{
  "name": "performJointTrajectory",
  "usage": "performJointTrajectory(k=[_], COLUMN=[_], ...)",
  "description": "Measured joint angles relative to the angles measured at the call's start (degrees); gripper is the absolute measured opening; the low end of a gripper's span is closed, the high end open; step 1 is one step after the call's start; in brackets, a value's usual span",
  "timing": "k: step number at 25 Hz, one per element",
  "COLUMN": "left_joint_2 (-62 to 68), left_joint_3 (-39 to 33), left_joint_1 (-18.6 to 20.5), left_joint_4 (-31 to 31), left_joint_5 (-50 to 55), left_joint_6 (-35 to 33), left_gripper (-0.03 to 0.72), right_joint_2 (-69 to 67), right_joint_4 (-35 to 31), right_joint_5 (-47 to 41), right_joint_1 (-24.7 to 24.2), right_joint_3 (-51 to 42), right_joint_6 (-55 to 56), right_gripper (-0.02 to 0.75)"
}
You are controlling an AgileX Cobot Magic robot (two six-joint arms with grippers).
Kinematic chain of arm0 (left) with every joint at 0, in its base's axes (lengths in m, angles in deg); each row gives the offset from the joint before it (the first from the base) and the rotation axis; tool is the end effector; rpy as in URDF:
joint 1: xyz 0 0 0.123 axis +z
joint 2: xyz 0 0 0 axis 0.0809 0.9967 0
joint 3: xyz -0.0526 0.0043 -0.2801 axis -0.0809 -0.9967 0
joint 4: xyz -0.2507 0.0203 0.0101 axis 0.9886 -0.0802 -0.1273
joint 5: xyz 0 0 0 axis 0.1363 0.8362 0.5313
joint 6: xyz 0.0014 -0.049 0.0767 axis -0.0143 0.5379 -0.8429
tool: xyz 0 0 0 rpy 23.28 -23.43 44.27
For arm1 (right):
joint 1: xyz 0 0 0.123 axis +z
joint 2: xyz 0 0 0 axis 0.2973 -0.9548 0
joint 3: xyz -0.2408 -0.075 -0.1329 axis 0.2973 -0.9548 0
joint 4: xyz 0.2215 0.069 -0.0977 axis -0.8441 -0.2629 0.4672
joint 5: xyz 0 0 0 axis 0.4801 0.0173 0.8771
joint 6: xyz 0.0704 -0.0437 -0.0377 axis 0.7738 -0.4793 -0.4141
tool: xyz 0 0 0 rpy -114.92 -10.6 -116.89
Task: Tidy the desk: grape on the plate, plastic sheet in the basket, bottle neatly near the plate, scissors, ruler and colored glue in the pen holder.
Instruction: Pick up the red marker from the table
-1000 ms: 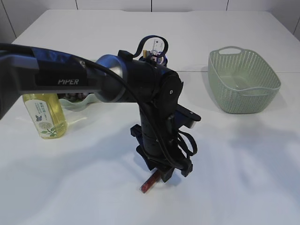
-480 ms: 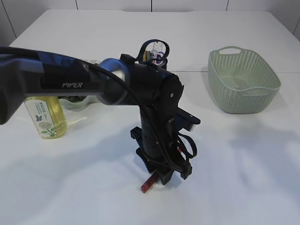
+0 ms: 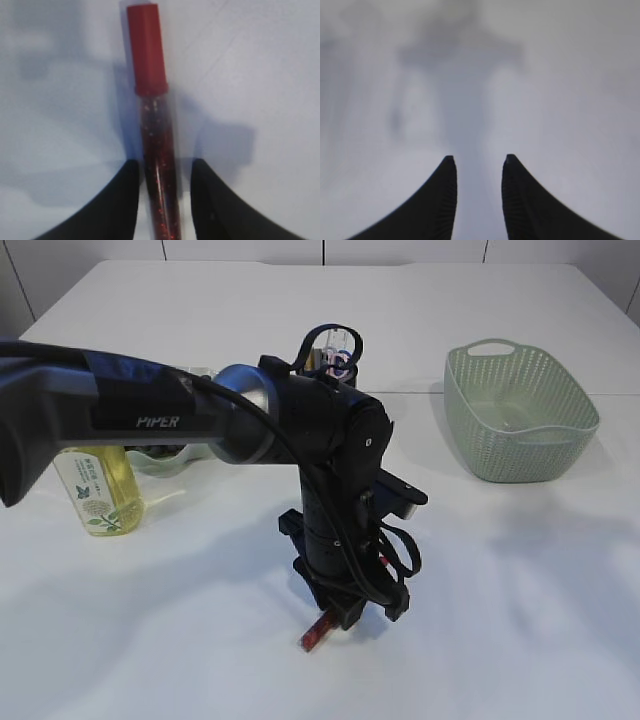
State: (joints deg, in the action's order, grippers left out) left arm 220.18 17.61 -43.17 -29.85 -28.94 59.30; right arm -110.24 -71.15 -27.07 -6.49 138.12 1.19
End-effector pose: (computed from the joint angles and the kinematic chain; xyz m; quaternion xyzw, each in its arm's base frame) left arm 0.3013 -0.3375 0.1062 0.3742 0.9270 -0.0244 0.0071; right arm 0.2419 0.0286 0.3434 -0.0660 0.9791 -0.0760 0.1769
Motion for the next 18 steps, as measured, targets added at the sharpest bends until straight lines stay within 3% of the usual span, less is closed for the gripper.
performJointTrajectory(k=[9, 18], left_joint_2=[0.0, -0.5], left_joint_3=[0.0, 0.0], left_joint_1=[0.0, 0.0], left_joint_4=[0.0, 0.0], left_joint_5=[0.6, 1.1], left_joint_6=[0.0, 0.3], left_gripper=[0.147, 0.134], right_joint_2=[0.0, 0.0], right_joint_4=[0.0, 0.1], right_joint_5=[0.1, 0.6], right_joint_1=[0.0, 0.0], right_joint_3=[0.0, 0.0], right_joint_6=[0.0, 0.0], right_gripper=[0.26, 0.26])
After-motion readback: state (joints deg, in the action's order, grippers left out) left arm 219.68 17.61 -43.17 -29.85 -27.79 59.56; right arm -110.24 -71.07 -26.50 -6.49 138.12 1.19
